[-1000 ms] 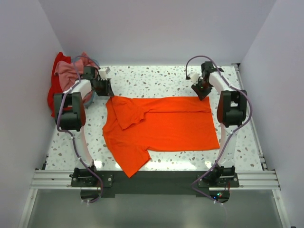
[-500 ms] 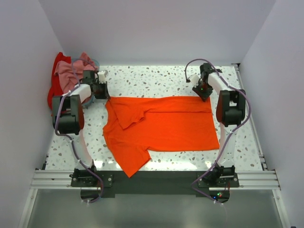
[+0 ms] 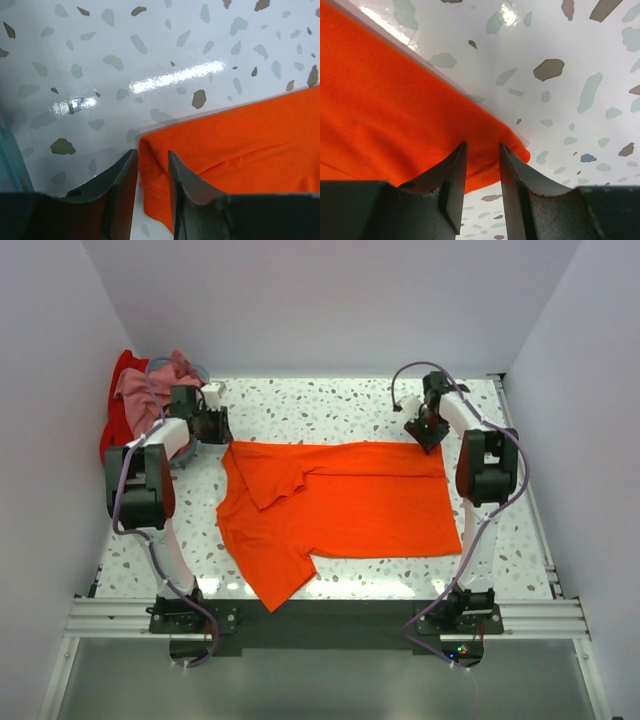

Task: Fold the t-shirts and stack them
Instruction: Fold the tshirt

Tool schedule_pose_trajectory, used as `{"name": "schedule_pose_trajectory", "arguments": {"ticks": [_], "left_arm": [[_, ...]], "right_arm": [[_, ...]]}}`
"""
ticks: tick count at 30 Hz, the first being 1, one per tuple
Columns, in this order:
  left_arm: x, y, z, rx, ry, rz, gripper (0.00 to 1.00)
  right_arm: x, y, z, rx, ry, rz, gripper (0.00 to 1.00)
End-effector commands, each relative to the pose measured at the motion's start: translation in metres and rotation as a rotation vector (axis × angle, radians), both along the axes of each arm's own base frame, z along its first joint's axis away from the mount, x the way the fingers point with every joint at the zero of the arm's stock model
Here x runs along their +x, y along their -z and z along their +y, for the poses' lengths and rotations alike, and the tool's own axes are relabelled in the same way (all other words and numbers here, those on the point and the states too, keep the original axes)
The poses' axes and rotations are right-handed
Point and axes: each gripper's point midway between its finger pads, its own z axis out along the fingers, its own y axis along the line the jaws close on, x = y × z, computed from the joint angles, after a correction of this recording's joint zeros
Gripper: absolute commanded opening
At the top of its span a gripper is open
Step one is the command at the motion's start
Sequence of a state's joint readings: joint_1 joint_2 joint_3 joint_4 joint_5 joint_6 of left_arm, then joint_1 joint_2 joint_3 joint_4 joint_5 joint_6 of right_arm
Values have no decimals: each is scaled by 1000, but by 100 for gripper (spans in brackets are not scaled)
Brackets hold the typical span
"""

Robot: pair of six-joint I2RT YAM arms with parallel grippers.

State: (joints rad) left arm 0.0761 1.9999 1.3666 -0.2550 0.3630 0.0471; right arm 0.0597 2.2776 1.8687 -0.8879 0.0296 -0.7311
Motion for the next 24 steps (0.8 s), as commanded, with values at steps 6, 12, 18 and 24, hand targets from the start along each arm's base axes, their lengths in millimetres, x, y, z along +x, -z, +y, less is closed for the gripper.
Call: {"name": "schedule_pose_trajectory", "arguments": {"ticks": [6,12,18,24], "left_arm": [[-18,-73,-37,116,239,-188,40],[-57,-34,-67,170,333,-7,39],[-78,-1,-58,212,336,144,39],[-85,26,-45,284,331,232,39]], "right_arm": [[-3,-70,16,102,-3,-119,37],[-38,-50,8,65,-44,17,27],[-65,-25,1,27,-42,121,24],[-67,1,-10,-55,-33,159,23]]}}
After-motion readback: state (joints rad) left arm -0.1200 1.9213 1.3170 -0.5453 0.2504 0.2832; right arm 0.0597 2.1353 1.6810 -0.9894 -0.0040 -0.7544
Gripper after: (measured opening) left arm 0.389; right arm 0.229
